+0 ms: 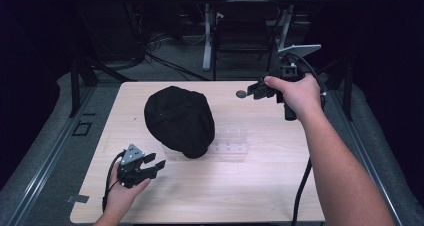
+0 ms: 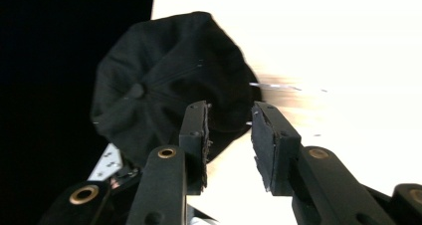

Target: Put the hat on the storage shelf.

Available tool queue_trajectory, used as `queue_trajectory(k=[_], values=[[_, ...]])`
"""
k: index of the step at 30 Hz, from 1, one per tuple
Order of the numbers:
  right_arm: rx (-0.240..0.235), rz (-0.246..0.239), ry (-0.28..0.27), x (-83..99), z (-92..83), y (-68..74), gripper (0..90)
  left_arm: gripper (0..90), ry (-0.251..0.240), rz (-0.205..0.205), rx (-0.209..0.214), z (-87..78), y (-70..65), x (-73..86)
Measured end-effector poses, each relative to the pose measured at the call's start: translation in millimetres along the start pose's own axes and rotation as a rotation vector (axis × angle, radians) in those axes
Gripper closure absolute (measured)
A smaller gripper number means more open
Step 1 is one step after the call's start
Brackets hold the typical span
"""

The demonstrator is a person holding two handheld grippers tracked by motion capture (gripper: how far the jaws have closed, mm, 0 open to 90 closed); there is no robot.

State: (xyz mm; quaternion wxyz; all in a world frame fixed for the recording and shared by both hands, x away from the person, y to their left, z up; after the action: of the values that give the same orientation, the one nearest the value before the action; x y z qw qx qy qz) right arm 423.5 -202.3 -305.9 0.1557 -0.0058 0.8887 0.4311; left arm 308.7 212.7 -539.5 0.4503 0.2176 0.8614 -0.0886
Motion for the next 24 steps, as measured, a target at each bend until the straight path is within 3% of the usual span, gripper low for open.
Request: queue_trajectory(k=[7, 17, 24], values=[[0.037, -0.003, 0.004, 5.4, 3.5, -13.6, 67.0, 50.8, -0.004, 0.003, -0.007, 1.9, 0.2, 1.8], [0.16, -0.095, -0.007, 24.0, 7.6, -31.7, 65.9, 50.8, -0.011, 0.001, -0.019, 2.5, 2.5, 3.5], [0.169, -0.113, -0.002, 41.5, 8.9, -53.4, 62.9, 50.8, -0.013, 0.002, -0.024, 2.7, 2.3, 3.4]])
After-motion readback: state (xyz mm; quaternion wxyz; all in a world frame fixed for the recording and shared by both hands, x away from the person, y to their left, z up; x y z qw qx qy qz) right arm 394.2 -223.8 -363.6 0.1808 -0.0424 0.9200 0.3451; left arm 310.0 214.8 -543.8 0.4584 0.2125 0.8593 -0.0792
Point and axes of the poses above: each handheld gripper's, and its own axes: z roughly forward along the jaws, x roughly out of its underside, y roughly to its left, the point moved 1 cm from there along z, roughly forward along the jaws, and after that the axes turned 12 degrees about -x, right-handed, at the moved point
